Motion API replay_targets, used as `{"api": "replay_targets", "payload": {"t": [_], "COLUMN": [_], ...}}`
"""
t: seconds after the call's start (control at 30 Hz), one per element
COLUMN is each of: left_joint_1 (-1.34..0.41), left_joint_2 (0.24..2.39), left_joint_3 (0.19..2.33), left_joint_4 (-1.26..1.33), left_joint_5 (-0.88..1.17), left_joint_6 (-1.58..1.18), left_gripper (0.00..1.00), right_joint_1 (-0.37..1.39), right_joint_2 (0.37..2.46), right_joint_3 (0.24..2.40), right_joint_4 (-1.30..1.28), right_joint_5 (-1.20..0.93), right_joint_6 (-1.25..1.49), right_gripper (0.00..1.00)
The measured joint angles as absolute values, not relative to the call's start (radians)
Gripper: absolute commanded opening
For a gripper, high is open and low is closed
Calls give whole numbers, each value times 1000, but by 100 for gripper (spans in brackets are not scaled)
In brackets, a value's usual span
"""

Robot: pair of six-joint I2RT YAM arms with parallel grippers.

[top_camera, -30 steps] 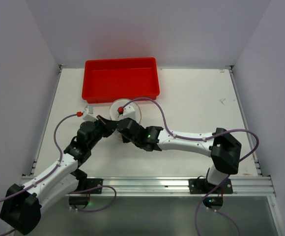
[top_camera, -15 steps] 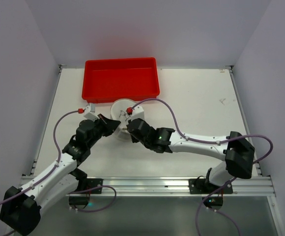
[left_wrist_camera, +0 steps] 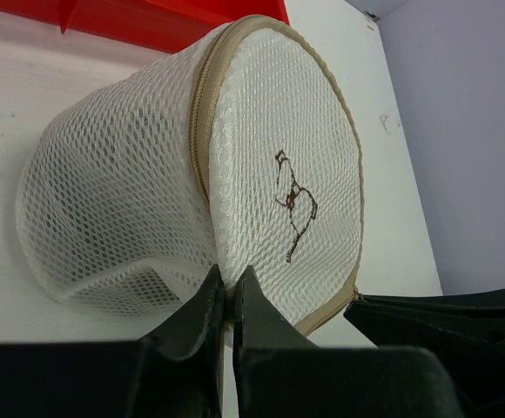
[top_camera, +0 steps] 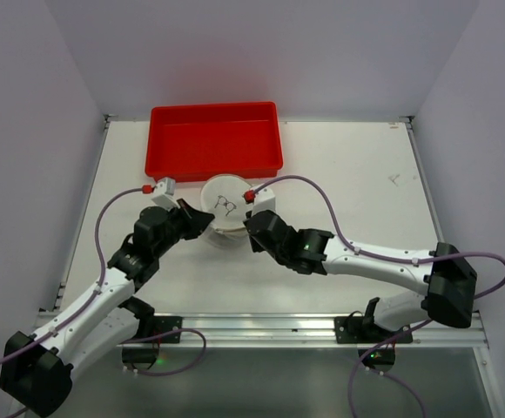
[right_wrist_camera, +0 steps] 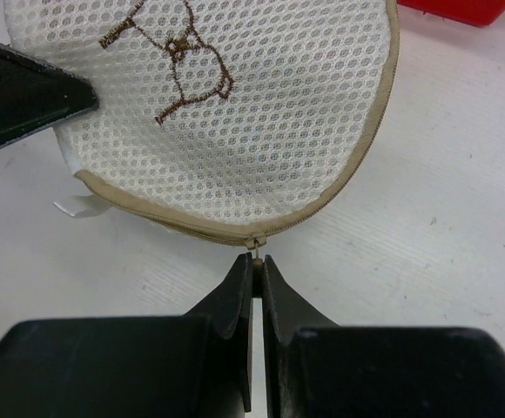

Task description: Unzip the laundry bag and remove the bra

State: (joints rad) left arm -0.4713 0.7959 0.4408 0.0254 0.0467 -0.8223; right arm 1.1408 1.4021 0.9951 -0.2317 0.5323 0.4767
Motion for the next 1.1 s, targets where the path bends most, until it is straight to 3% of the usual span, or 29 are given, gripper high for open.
{"api": "replay_targets", "payload": {"t": [0.03, 0.07, 0.13, 0.17, 0.27, 0.33, 0.47, 0.87, 1.1], "left_joint_1": [-471, -471, -471, -471, -466, -465, -465, -465, -465], "left_joint_2": [799, 804, 814, 820, 836, 840, 821, 881, 799], "left_joint_3": [447, 456, 471, 479, 505, 531, 568, 592, 591], "left_joint_4": [24, 20, 20, 20, 6, -20, -64, -191, -233], "left_joint_5": [51, 59, 72, 79, 91, 93, 93, 155, 140], "left_joint_6": [-815, -805, -785, -769, -749, -746, -769, -929, -960], "left_gripper": [0, 7, 34, 51, 70, 71, 83, 82, 83], "right_joint_1": [1139, 1138, 1137, 1137, 1133, 1132, 1131, 1135, 1149], "right_joint_2": [1395, 1392, 1392, 1393, 1394, 1401, 1439, 1492, 1513], "right_joint_3": [995, 995, 994, 994, 994, 994, 997, 1036, 1114], "right_joint_4": [-232, -232, -233, -233, -233, -231, -221, -186, -186], "right_joint_5": [532, 532, 532, 532, 532, 530, 524, 505, 507], "right_joint_6": [476, 476, 476, 477, 485, 495, 516, 550, 553], "right_gripper": [0, 0, 0, 0, 0, 0, 0, 0, 0]}}
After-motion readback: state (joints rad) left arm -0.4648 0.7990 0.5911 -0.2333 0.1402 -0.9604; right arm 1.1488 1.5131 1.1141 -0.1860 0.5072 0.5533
